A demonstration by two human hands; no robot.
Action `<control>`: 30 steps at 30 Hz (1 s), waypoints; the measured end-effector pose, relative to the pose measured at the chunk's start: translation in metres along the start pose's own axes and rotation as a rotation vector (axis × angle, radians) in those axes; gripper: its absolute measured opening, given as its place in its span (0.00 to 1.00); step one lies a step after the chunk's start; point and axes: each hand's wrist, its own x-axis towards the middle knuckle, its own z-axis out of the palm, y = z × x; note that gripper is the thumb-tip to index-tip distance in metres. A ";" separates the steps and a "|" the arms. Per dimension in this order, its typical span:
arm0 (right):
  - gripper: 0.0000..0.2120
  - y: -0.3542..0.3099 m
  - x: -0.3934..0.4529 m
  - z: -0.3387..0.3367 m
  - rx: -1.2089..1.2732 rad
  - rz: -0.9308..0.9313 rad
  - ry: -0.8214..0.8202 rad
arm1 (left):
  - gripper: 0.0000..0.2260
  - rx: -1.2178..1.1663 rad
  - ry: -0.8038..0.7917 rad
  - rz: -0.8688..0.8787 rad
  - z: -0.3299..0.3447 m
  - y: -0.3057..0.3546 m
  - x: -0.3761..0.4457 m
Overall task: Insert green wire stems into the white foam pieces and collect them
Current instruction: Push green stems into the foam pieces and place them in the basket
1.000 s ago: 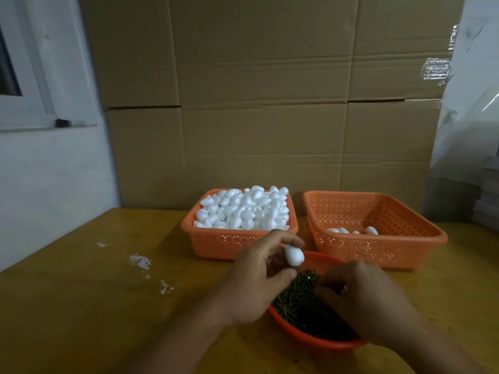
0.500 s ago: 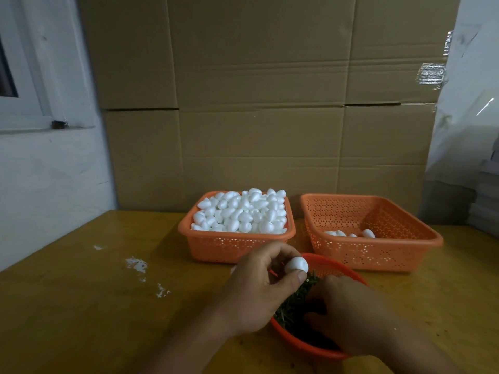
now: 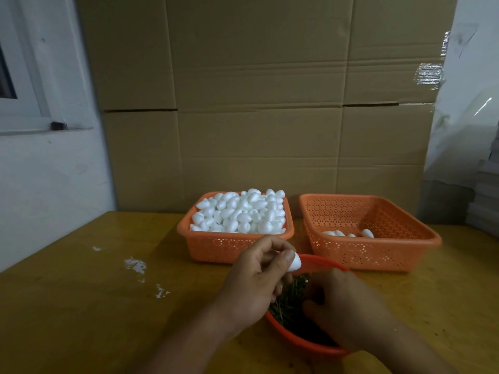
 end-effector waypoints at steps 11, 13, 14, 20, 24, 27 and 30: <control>0.07 0.002 -0.005 -0.008 0.523 -0.120 0.297 | 0.19 -0.306 0.104 -0.150 -0.001 0.004 0.002; 0.07 -0.001 -0.005 -0.010 0.663 -0.170 0.316 | 0.18 -0.339 0.119 -0.171 -0.001 0.005 0.003; 0.07 -0.003 -0.006 -0.010 0.729 -0.189 0.319 | 0.18 -0.349 0.124 -0.182 -0.001 0.005 0.002; 0.06 -0.008 -0.009 -0.012 1.137 -0.211 0.279 | 0.19 -0.369 0.121 -0.202 -0.001 0.006 0.003; 0.04 -0.009 -0.010 -0.010 1.267 -0.208 0.297 | 0.18 -0.377 0.112 -0.202 0.001 0.009 0.002; 0.02 -0.011 -0.009 -0.008 1.309 -0.215 0.262 | 0.22 -0.378 0.111 -0.203 0.002 0.010 0.002; 0.06 -0.011 -0.008 -0.006 1.350 -0.220 0.220 | 0.23 -0.362 0.105 -0.203 0.002 0.010 0.001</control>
